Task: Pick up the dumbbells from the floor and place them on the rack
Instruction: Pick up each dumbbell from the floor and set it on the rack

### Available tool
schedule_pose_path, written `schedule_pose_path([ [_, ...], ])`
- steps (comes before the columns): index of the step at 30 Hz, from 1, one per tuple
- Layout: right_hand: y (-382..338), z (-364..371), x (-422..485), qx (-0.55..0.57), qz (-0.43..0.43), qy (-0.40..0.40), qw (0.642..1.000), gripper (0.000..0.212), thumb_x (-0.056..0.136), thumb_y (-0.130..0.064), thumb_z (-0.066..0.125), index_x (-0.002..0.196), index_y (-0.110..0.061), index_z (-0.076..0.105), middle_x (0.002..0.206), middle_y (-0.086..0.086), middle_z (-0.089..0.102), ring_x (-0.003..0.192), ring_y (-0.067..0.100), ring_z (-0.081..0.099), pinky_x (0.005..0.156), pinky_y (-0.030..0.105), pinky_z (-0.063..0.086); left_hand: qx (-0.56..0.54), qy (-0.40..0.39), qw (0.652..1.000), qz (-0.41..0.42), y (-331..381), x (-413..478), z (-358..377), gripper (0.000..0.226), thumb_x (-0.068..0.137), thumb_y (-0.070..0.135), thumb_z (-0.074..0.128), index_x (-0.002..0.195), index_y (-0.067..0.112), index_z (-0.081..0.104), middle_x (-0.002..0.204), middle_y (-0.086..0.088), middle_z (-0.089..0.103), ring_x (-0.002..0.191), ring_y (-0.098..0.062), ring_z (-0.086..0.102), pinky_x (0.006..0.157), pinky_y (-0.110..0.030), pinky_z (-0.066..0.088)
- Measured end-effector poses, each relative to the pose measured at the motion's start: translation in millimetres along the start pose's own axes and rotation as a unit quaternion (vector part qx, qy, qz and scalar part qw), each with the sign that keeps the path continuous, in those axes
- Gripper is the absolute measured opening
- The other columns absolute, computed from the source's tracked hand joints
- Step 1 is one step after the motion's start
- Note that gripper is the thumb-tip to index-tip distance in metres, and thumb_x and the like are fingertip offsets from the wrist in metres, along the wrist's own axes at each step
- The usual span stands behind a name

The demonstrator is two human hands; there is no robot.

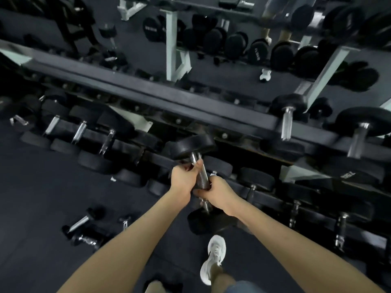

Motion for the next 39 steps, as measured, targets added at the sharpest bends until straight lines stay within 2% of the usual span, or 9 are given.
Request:
schedule_pose_path([
  [5,-7.3,-70.3,28.4,0.026,-0.021,0.040,0.999,0.014,0.080,-0.021,0.072,0.079,-0.014,0.060,0.072,0.001,0.065,0.065,0.013,0.062,0.061,0.026,0.051,0.024,-0.037,0.998,0.032,42.2,29.5,64.4,0.019,0.087,0.024,0.064,0.071,0.016,0.061,0.073,0.002,0.064,0.070,-0.009,0.061,0.060,-0.017,0.046],
  [8,-10.9,-97.0,43.0,0.059,-0.027,0.068,0.996,0.023,0.081,-0.020,0.072,0.066,-0.021,0.054,0.068,-0.002,0.062,0.066,0.014,0.060,0.059,0.025,0.049,0.053,-0.048,0.996,0.046,57.8,51.2,92.2,0.017,0.087,0.026,0.065,0.073,0.015,0.063,0.076,0.001,0.065,0.078,-0.016,0.062,0.067,-0.023,0.050],
  [11,-11.1,-114.5,62.9,0.095,-0.019,0.075,0.993,0.021,0.079,-0.020,0.074,0.069,-0.019,0.056,0.070,-0.002,0.063,0.064,0.011,0.060,0.055,0.021,0.047,0.071,-0.053,0.995,0.042,69.2,74.3,112.5,0.022,0.086,0.027,0.065,0.095,0.007,0.067,0.094,-0.005,0.069,0.090,-0.019,0.064,0.080,-0.032,0.051],
  [14,-7.4,-125.1,89.1,0.116,0.000,0.085,0.990,0.013,0.079,-0.016,0.071,0.078,-0.012,0.059,0.070,0.000,0.061,0.057,0.008,0.056,0.047,0.015,0.041,0.089,-0.051,0.994,0.037,76.4,99.6,127.1,0.021,0.084,0.031,0.067,0.092,0.012,0.067,0.102,-0.011,0.071,0.099,-0.025,0.066,0.089,-0.041,0.054],
  [17,-6.0,-131.3,115.2,0.141,0.026,0.112,0.983,0.025,0.078,-0.019,0.071,0.094,-0.003,0.060,0.077,0.005,0.061,0.061,0.013,0.055,0.050,0.022,0.041,0.107,-0.061,0.992,0.033,83.8,124.6,140.5,0.017,0.084,0.030,0.068,0.087,0.013,0.068,0.093,-0.005,0.070,0.097,-0.024,0.066,0.088,-0.037,0.054],
  [22,-8.6,-143.8,159.5,0.198,0.039,0.162,0.966,0.014,0.079,-0.012,0.071,0.077,-0.006,0.059,0.070,0.006,0.062,0.062,0.017,0.058,0.054,0.025,0.045,0.131,-0.088,0.987,0.031,95.8,173.0,161.1,0.014,0.081,0.030,0.070,0.080,0.016,0.070,0.087,-0.003,0.071,0.095,-0.023,0.068,0.088,-0.037,0.055],
  [26,-11.4,-156.0,201.9,0.220,0.061,0.186,0.956,0.019,0.079,-0.012,0.072,0.090,-0.001,0.062,0.076,0.004,0.066,0.067,0.011,0.062,0.053,0.017,0.045,0.172,-0.094,0.980,0.022,105.6,218.1,179.8,0.017,0.080,0.035,0.071,0.066,0.025,0.065,0.082,-0.003,0.071,0.091,-0.024,0.069,0.087,-0.038,0.055],
  [31,-15.3,-173.3,247.7,0.211,0.086,0.215,0.950,0.024,0.078,-0.014,0.073,0.091,0.001,0.061,0.077,0.008,0.066,0.068,0.016,0.062,0.053,0.021,0.045,0.189,-0.113,0.975,0.002,120.2,265.1,198.7,0.021,0.082,0.034,0.068,0.086,0.013,0.071,0.091,-0.006,0.071,0.092,-0.022,0.066,0.090,-0.037,0.053],
  [39,-7.4,-171.3,274.7,0.218,0.137,0.211,0.943,0.020,0.080,-0.012,0.071,0.091,0.001,0.060,0.077,0.008,0.065,0.070,0.019,0.063,0.056,0.024,0.047,0.198,-0.148,0.969,-0.012,107.4,299.6,205.6,0.023,0.085,0.033,0.066,0.091,0.011,0.072,0.096,-0.009,0.073,0.095,-0.026,0.068,0.092,-0.044,0.052],
])
Point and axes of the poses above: each hand's wrist, its own x-axis towards the middle knuckle, its own z-axis out of the palm, y = z × x, the point moved 3 cm from there along x, towards the middle knuckle
